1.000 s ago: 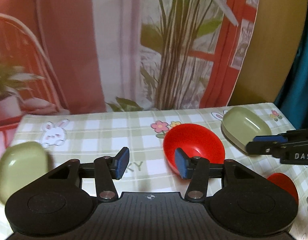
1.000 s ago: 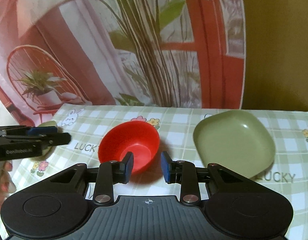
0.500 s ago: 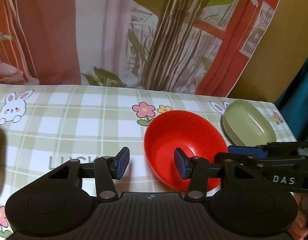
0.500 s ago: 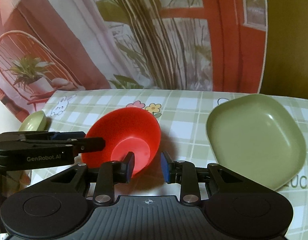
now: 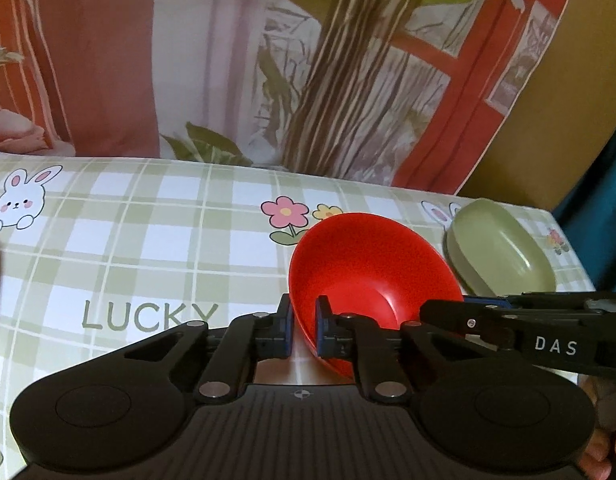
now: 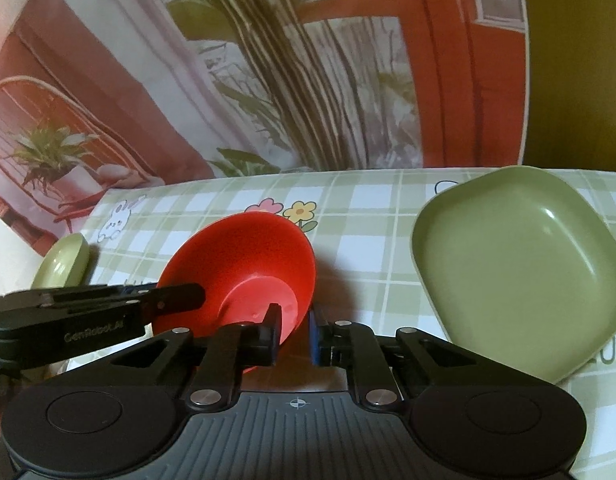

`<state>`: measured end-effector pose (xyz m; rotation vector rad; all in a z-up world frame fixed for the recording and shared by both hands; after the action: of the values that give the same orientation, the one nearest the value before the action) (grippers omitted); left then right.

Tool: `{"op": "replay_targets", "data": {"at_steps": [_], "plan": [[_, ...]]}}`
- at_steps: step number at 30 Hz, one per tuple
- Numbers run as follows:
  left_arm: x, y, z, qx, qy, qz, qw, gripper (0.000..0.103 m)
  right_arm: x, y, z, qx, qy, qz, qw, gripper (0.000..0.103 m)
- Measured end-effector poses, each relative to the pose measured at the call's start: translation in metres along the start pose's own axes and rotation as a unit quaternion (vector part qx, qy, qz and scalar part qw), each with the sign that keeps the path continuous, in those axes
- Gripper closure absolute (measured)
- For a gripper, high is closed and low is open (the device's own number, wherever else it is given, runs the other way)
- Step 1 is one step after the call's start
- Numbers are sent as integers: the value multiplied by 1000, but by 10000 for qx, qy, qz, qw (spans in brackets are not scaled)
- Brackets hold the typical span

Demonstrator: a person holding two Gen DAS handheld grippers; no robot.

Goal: Organize plates and bowls

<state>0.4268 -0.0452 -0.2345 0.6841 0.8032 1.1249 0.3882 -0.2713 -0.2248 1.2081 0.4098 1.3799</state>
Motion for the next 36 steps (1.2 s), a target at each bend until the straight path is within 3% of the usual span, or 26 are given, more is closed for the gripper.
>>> {"op": "replay_targets", "data": {"at_steps": [9,16,25,36], "plan": [[-16,56,-3,-371,57,219,9991,91,16,57,-4,-506,-118,218,9984,90],[-55,123,-8,-815,-95,426,9957,91,37,125,-14,-990,-173,337,9944,90],[-96,195,-28,-1164,-178,302,9926,90,55,203,-37,-1548,-69,324,9874,90],[-113,217,-55,-1077,-165,76,9940,90,48,233,-78,-1553,-185,174,9875,90]]}}
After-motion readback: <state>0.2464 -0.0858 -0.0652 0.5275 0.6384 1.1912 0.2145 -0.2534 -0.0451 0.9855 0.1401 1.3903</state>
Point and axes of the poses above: each gripper's, at about its wrist camera, not at the fingertips, and y roughly against the way its jaws point, x to its left, z to its top, the point moved 2 cm from there along -y, roughly the way its jaws point, and after that the axes turned 6 degrees about x, right-handed, at the moved point
